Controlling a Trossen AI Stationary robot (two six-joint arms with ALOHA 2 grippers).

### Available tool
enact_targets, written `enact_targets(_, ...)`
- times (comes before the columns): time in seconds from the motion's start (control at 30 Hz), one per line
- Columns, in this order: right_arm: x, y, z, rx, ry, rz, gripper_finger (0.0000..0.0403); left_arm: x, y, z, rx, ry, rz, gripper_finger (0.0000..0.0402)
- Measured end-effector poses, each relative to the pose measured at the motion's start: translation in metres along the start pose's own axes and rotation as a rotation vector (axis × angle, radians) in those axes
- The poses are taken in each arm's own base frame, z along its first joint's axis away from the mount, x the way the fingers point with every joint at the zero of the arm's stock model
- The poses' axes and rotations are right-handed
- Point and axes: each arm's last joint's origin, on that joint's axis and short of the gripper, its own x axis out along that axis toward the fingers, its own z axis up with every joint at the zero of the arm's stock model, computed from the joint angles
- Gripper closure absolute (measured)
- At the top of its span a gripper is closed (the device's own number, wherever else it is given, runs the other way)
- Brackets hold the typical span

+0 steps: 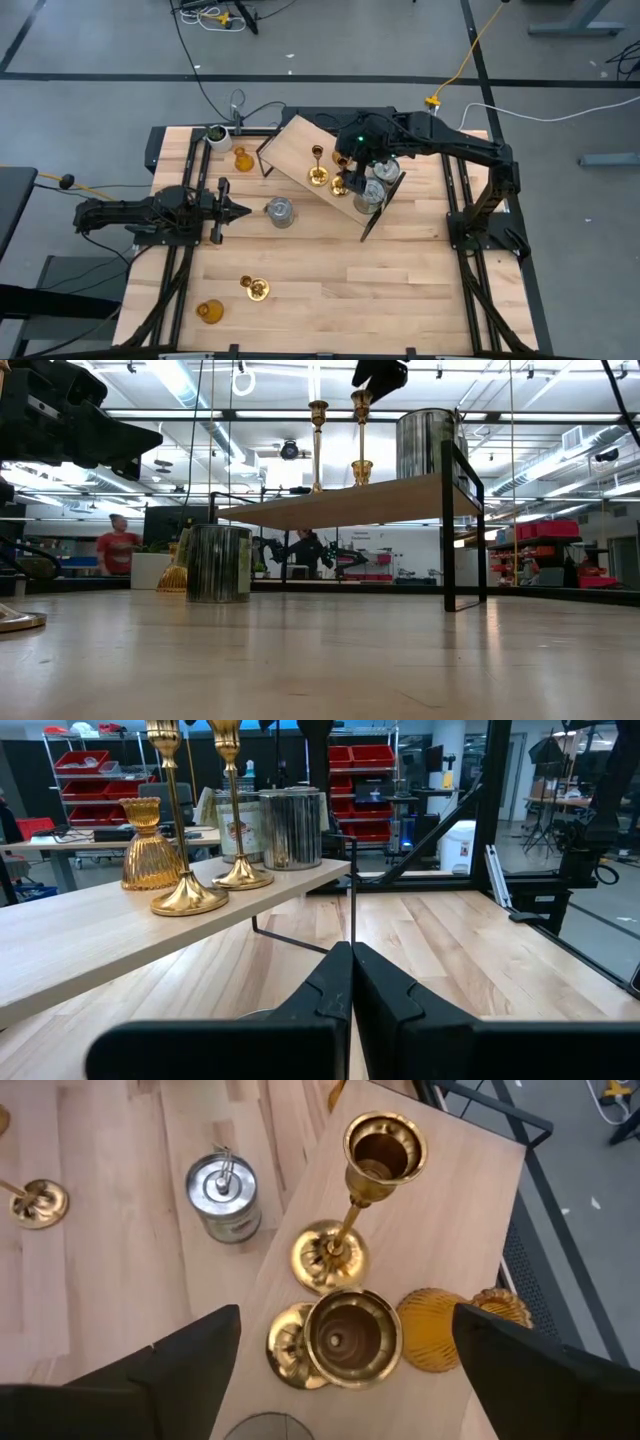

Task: Pick & Place candle stick holders
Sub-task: Adjust the gold candle holders on the shelf

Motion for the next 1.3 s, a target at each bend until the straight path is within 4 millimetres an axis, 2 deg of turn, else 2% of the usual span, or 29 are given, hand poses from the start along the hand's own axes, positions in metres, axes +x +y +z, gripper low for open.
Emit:
enact_targets(0.23,-0.015,-0.002,-0.002,0.003,-0.033,-0.001,0.0037,0.000,0.000,0.000,0.000,0.000,0.000,0.0390)
enact_targets(0.63,-0.060,-0.007,-0.010,0.022,-0.152,-0.002,0.0051,0.000,0.000,0.000,0.000,0.000,0.000,0.0390)
enact_targets(0.97,-0.067,-0.007,-0.014,0.050,-0.155,0.003,0.0117,0.000,0.000,0.000,0.000,0.000,0.000,0.0390)
enact_targets(1.17,-0.066,-0.006,-0.022,0.102,-0.068,0.005,0.0173,0.000,0.000,0.000,0.000,0.000,0.000,0.0390)
enact_targets(1.3,-0.074,-0.005,-0.029,0.089,-0.037,-0.021,0.0216,0.000,0.000,0.000,0.000,0.000,0.000,0.0390)
